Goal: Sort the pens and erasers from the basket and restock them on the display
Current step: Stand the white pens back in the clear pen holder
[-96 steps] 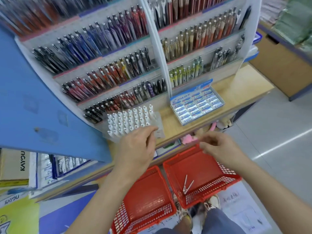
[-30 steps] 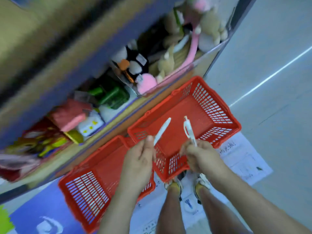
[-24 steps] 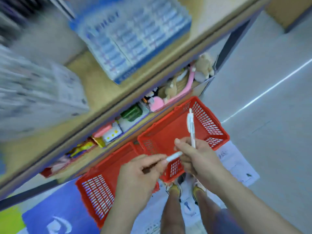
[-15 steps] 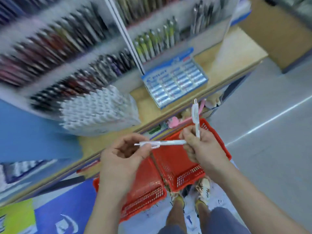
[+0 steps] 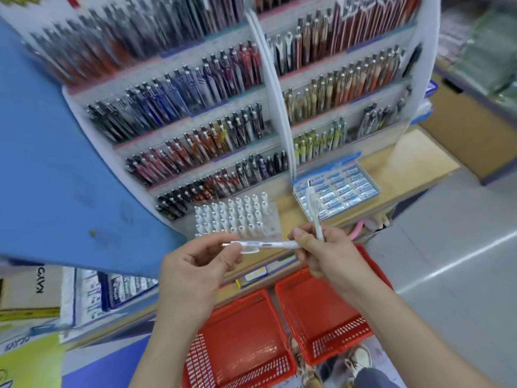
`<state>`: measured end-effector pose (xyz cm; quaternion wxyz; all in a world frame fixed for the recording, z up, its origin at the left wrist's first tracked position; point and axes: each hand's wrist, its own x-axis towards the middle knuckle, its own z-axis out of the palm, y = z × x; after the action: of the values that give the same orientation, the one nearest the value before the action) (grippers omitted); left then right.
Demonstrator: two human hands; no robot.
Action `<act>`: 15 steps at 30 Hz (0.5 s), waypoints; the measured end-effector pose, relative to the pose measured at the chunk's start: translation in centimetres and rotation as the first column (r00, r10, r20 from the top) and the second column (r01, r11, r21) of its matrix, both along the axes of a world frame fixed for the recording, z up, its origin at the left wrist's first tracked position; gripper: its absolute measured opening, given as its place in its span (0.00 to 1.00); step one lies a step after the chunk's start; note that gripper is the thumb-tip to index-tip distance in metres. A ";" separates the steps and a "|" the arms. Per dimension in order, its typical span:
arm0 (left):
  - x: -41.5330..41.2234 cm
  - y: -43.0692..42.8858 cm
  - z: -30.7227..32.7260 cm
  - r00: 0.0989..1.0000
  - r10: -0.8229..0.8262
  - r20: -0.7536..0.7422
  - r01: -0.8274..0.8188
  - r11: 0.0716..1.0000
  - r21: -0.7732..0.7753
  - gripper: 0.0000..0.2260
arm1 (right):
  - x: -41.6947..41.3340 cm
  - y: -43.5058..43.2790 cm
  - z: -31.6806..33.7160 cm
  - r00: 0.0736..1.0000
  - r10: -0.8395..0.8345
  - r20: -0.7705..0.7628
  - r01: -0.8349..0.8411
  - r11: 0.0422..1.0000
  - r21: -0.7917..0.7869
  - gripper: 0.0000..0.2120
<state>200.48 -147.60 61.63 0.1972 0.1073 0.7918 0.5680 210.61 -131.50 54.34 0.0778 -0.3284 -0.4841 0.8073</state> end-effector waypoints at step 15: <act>-3.9 4.1 -0.8 0.862 -0.249 -0.442 0.122 0.948 -0.295 0.02 | -5.2 0.8 -4.7 0.940 -0.093 0.329 -0.018 0.947 0.321 0.06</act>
<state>196.56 -143.52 60.85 0.0642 0.2927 0.8683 0.3953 205.44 -130.65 49.65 0.0607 -0.4550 -0.6079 0.6479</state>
